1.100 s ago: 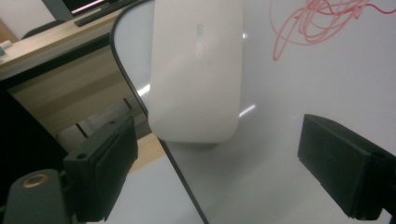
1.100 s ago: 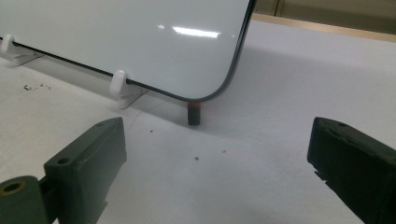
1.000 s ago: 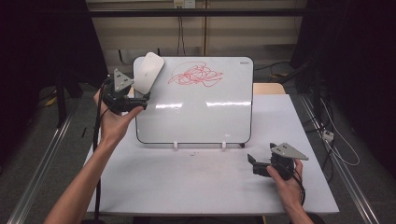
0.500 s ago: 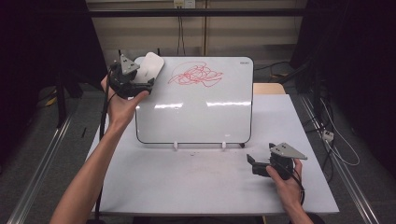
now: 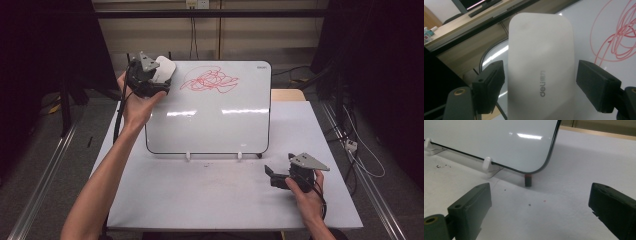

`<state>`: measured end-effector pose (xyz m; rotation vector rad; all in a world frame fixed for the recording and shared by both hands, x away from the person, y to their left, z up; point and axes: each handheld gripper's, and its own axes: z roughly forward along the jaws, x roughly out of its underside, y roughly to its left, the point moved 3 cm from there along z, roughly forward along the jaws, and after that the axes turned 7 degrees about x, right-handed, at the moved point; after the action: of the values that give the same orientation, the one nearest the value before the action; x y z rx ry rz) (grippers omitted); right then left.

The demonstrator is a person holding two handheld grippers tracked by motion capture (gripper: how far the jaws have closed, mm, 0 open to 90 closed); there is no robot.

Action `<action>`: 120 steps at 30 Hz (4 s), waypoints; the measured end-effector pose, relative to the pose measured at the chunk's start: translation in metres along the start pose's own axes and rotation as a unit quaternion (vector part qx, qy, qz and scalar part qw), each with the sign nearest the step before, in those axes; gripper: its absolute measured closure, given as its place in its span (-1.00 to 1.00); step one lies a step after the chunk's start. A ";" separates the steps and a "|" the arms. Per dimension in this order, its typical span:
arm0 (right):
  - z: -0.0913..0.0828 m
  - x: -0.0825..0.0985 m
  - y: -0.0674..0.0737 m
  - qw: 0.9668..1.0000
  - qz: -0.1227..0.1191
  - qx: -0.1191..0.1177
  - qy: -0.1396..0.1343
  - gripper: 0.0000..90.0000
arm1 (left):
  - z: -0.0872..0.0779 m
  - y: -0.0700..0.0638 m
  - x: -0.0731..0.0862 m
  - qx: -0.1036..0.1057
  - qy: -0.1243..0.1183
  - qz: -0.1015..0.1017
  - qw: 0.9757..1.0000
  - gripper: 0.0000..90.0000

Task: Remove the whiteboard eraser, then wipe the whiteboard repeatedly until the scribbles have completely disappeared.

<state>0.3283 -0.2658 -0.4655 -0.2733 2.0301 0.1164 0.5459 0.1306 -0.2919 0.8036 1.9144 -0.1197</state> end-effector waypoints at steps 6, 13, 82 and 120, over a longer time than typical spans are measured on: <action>0.000 0.000 0.001 1.000 0.000 -0.003 0.001 -0.90 | 0.003 -0.001 0.000 -0.010 0.009 0.004 1.000 -0.33; 0.000 0.000 0.001 1.000 0.001 -0.001 0.002 -0.90 | 0.006 -0.002 0.001 -0.012 0.014 0.007 1.000 -0.36; 0.001 -0.001 0.001 1.000 0.003 0.000 0.000 -0.90 | -0.028 0.002 0.013 0.025 -0.044 -0.059 0.997 -0.31; -0.006 0.002 -0.004 1.000 0.011 0.003 -0.004 -0.90 | 0.001 -0.038 -0.013 0.045 -0.024 0.004 0.999 -0.31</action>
<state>0.3235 -0.2707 -0.4645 -0.2465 2.0265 0.1250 0.5283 0.0945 -0.2913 0.8600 1.8719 -0.2190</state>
